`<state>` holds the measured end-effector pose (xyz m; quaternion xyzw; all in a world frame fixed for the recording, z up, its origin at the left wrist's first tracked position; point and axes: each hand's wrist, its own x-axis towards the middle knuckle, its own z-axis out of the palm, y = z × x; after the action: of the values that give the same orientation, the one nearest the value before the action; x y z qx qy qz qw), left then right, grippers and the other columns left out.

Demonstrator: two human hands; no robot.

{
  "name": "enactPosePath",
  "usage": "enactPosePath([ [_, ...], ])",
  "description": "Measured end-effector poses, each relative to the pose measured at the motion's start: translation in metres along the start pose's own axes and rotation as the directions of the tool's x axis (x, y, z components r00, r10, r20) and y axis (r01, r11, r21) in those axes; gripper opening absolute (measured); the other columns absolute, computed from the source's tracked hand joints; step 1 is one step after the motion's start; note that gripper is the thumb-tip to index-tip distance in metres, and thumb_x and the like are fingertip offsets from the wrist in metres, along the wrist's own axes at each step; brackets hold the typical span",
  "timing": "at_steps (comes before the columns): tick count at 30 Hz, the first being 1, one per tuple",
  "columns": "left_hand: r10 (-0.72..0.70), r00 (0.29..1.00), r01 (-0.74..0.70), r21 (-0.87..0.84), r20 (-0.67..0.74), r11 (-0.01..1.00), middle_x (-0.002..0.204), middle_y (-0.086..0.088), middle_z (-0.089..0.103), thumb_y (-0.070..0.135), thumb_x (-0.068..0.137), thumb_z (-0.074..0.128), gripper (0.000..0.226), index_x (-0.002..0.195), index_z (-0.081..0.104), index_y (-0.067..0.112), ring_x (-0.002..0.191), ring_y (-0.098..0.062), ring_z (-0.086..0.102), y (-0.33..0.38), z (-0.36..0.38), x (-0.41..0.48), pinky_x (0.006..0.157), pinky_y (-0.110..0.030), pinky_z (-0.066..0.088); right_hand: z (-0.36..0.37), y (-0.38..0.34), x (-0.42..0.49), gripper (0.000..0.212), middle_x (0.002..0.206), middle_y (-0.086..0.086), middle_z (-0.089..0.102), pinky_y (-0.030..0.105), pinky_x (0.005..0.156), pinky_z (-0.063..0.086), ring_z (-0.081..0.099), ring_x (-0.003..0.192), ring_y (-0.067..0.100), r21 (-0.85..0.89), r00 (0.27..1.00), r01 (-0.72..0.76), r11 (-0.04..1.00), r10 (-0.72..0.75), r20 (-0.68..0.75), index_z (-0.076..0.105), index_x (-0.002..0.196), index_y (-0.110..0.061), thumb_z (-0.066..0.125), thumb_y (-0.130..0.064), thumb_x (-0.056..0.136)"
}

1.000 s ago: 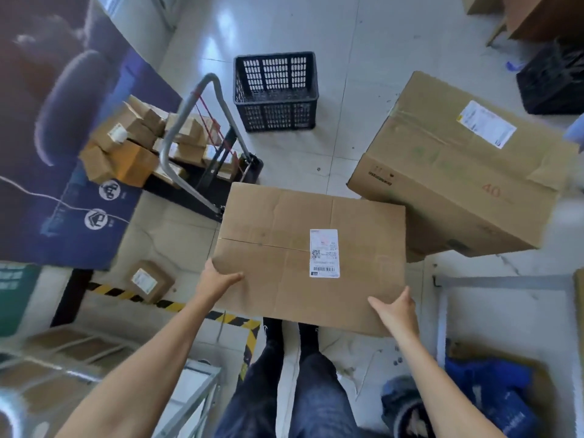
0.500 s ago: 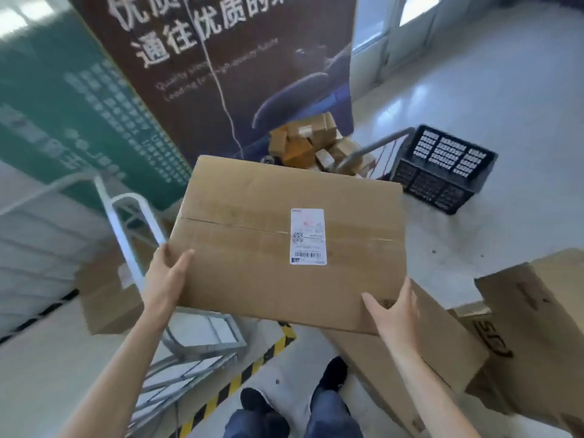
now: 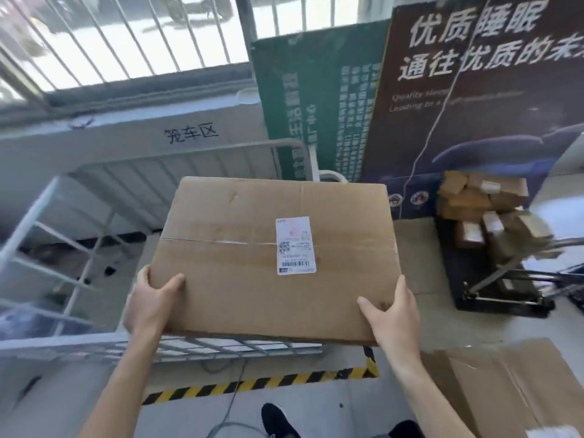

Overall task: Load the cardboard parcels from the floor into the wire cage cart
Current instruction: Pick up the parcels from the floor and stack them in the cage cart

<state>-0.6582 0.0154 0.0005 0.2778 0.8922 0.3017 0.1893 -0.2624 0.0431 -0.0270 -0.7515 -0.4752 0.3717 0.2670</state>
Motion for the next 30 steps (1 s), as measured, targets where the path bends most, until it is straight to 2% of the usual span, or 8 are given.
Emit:
enactPosePath([
  [4,-0.085,0.996,0.086,0.050,-0.016,0.995,0.139,-0.014,0.055,0.061,0.075,0.061,0.083,0.146,0.034,0.026,0.121,-0.040,0.052,-0.055,-0.031,0.039,0.095,-0.054,0.043,0.057,-0.032,-0.016,0.100,0.160,0.006,0.023,0.051,0.114,0.030,0.025,0.143,0.031,-0.076,0.997,-0.005,0.997,0.011,0.082,0.006,0.157,-0.022,0.070,-0.047,0.085],
  [9,-0.186,0.982,0.185,0.066,0.009,0.980,0.139,-0.014,0.054,0.066,0.067,0.057,0.090,0.145,0.034,0.026,0.121,-0.041,0.052,-0.095,-0.043,0.087,0.097,-0.055,0.042,0.109,-0.063,-0.007,0.098,0.161,0.007,0.020,0.049,0.115,0.028,0.023,0.144,0.032,-0.190,0.990,0.005,0.982,0.022,0.143,0.004,0.158,-0.021,0.066,-0.048,0.086],
  [12,-0.226,0.974,0.223,0.099,0.018,0.970,0.139,-0.014,0.054,0.067,0.068,0.056,0.090,0.145,0.035,0.025,0.122,-0.041,0.051,-0.100,-0.033,0.118,0.097,-0.055,0.040,0.136,-0.079,0.017,0.095,0.159,0.008,0.025,0.051,0.113,0.031,0.028,0.142,0.032,-0.225,0.985,0.012,0.974,0.028,0.172,0.006,0.157,-0.021,0.065,-0.047,0.086],
  [16,-0.246,0.966,0.229,0.182,0.077,0.956,0.140,-0.014,0.053,0.061,0.078,0.060,0.082,0.146,0.035,0.024,0.123,-0.041,0.051,-0.085,-0.002,0.166,0.100,-0.054,0.040,0.163,-0.096,0.078,0.094,0.157,0.009,0.029,0.050,0.112,0.031,0.030,0.140,0.035,-0.303,0.982,0.012,0.953,0.045,0.182,0.008,0.157,-0.020,0.063,-0.048,0.086],
  [22,-0.261,0.953,0.221,0.232,0.155,0.947,0.139,-0.014,0.056,0.058,0.075,0.064,0.084,0.145,0.036,0.020,0.121,-0.038,0.055,-0.069,0.072,0.258,0.097,-0.048,0.043,0.228,-0.083,0.165,0.094,0.157,0.011,0.027,0.051,0.111,0.033,0.031,0.140,0.035,-0.309,0.956,-0.104,0.945,0.181,0.231,0.008,0.157,-0.021,0.065,-0.043,0.086],
  [26,-0.340,0.909,0.282,0.246,0.241,0.927,0.139,-0.017,0.055,0.042,0.078,0.073,0.080,0.144,0.040,0.013,0.122,-0.039,0.054,-0.101,0.128,0.299,0.103,-0.050,0.042,0.282,-0.051,0.182,0.089,0.159,0.009,0.024,0.052,0.110,0.034,0.030,0.141,0.035,-0.364,0.943,-0.184,0.913,0.268,0.197,0.015,0.156,-0.021,0.065,-0.041,0.085],
  [30,-0.449,0.853,0.359,0.325,0.267,0.875,0.139,-0.019,0.053,0.044,0.079,0.071,0.079,0.144,0.039,0.012,0.120,-0.040,0.053,-0.153,0.174,0.317,0.100,-0.051,0.044,0.333,-0.010,0.196,0.092,0.156,0.009,0.032,0.051,0.109,0.037,0.033,0.140,0.035,-0.440,0.903,-0.256,0.861,0.375,0.210,0.016,0.156,-0.024,0.068,-0.042,0.083],
])
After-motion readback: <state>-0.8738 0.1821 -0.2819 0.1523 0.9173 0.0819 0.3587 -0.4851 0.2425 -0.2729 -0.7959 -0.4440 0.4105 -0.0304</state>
